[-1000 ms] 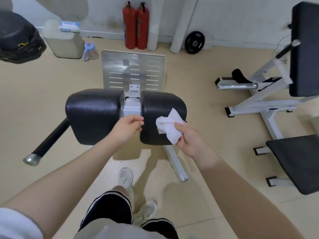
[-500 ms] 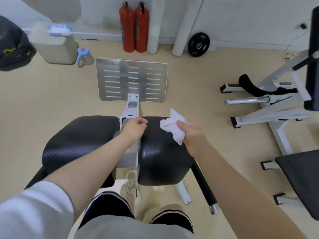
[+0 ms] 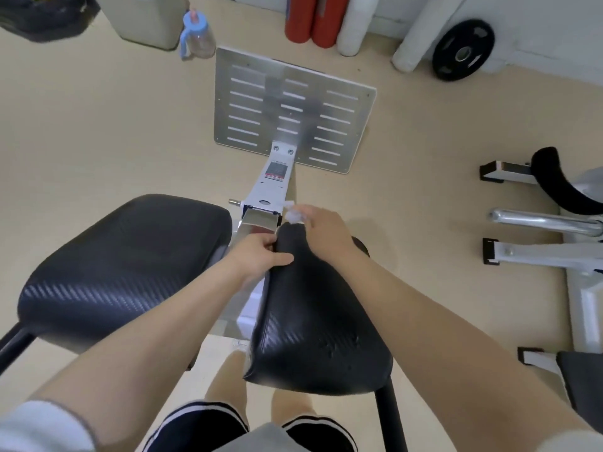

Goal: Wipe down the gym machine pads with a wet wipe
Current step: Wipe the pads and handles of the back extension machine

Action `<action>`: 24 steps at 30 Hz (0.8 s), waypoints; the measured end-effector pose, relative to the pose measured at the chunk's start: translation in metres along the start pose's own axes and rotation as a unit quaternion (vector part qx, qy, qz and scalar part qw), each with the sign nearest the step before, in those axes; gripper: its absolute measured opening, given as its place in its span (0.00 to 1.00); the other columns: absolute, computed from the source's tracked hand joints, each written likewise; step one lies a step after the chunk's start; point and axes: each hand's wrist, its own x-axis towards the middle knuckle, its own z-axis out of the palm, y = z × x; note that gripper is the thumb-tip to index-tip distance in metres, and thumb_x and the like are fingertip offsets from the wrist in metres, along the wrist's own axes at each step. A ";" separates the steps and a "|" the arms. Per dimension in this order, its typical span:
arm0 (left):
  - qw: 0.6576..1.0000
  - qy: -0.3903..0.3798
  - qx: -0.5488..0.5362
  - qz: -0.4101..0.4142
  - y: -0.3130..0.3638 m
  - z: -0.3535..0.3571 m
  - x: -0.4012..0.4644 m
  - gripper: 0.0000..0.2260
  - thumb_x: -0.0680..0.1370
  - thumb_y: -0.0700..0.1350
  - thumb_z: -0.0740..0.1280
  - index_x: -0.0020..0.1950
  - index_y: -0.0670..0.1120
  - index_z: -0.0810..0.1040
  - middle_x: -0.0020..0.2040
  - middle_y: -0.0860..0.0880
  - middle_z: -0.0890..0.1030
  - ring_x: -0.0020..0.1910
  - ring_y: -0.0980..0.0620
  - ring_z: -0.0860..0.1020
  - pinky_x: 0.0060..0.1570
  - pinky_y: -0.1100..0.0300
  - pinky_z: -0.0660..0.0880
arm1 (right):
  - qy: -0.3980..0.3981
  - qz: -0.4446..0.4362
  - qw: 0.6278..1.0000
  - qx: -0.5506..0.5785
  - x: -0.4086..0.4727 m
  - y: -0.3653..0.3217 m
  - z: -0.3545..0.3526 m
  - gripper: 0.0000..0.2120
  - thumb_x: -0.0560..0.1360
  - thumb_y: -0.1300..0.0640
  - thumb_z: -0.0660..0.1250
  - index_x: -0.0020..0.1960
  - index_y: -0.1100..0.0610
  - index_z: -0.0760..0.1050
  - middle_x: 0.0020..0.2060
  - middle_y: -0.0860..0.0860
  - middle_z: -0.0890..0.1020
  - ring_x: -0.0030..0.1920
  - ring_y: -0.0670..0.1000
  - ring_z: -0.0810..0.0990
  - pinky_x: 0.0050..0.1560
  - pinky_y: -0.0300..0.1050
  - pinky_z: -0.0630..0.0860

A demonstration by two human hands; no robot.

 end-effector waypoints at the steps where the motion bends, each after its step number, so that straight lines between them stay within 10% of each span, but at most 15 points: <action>1: 1.000 -0.005 -0.017 -0.002 -0.003 0.000 0.001 0.15 0.74 0.34 0.67 0.60 0.37 0.76 0.54 0.43 0.80 0.48 0.51 0.78 0.38 0.73 0.75 | -0.037 -0.006 0.999 -0.017 0.004 0.000 0.005 0.21 0.77 0.67 0.53 0.67 0.53 0.71 0.64 0.55 0.75 0.63 0.57 0.73 0.65 0.47 0.68; 7: 1.000 -0.012 -0.025 -0.009 -0.006 0.000 0.009 0.13 0.74 0.35 0.67 0.58 0.42 0.76 0.54 0.46 0.80 0.52 0.53 0.77 0.43 0.72 0.73 | -0.154 -0.070 0.985 -0.033 0.009 0.005 0.017 0.13 0.80 0.63 0.51 0.59 0.62 0.70 0.55 0.58 0.75 0.54 0.59 0.74 0.59 0.56 0.69; 19: 0.995 -0.029 -0.094 -0.023 -0.008 0.001 0.007 0.18 0.75 0.34 0.66 0.65 0.38 0.73 0.60 0.44 0.78 0.57 0.50 0.77 0.46 0.69 0.75 | -0.042 0.050 0.997 -0.027 -0.013 0.072 -0.002 0.22 0.78 0.63 0.48 0.63 0.48 0.73 0.66 0.50 0.71 0.66 0.55 0.69 0.66 0.47 0.66; 24: 0.996 -0.022 -0.082 -0.017 -0.017 -0.001 0.012 0.23 0.74 0.37 0.69 0.68 0.41 0.70 0.64 0.44 0.76 0.64 0.49 0.73 0.65 0.57 0.69 | -0.115 -0.028 0.993 -0.028 0.006 0.009 0.020 0.14 0.79 0.62 0.52 0.61 0.61 0.71 0.58 0.60 0.75 0.57 0.61 0.74 0.59 0.55 0.70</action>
